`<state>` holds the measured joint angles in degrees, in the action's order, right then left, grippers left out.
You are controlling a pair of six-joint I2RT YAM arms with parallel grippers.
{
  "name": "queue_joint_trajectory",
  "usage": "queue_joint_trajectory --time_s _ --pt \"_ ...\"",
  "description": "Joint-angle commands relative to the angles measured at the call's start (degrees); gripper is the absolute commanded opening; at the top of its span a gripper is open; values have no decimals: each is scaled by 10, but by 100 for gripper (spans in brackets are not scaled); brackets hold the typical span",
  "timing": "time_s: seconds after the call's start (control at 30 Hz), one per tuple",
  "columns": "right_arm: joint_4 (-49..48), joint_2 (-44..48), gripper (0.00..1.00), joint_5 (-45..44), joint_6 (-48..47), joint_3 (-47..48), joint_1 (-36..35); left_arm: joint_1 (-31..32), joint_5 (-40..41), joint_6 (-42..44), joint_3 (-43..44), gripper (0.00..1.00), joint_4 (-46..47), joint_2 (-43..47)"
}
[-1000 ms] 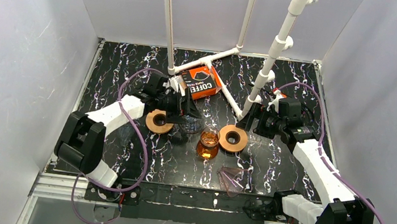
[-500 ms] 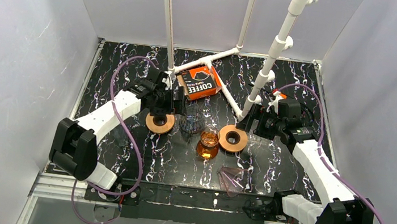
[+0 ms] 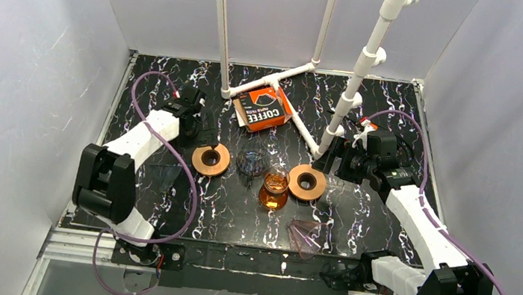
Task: Place the coffee filter in the dripper
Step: Adjust the coffee server at the center of the board, then pick up the dripper holder from the center of the board.
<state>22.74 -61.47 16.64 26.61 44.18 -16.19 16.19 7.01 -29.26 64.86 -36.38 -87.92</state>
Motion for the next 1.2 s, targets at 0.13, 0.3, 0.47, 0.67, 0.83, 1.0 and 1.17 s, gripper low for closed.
queue_joint_trajectory --time_s 0.13,0.3,0.47,0.67,0.83,1.0,1.17 --pt "-4 -8 99 -9 -10 36 -55 -23 -54 -29 -26 99 47 -53" --pt "1 -16 98 -87 -13 73 -143 -24 -53 -46 -28 89 56 -88" --pt "0 -31 98 -111 -19 104 -188 -23 -32 -59 -31 84 49 -104" --pt "-14 -46 98 -100 -22 118 -193 -23 -29 -63 -56 61 67 -95" --pt "-18 -46 99 -102 -24 120 -193 -23 -54 -61 -96 53 116 -67" --pt "-17 -43 98 -100 -22 115 -193 -24 -69 -60 -115 33 138 -39" --pt "-14 -35 98 -98 -24 108 -193 -23 -99 -44 -131 16 155 9"
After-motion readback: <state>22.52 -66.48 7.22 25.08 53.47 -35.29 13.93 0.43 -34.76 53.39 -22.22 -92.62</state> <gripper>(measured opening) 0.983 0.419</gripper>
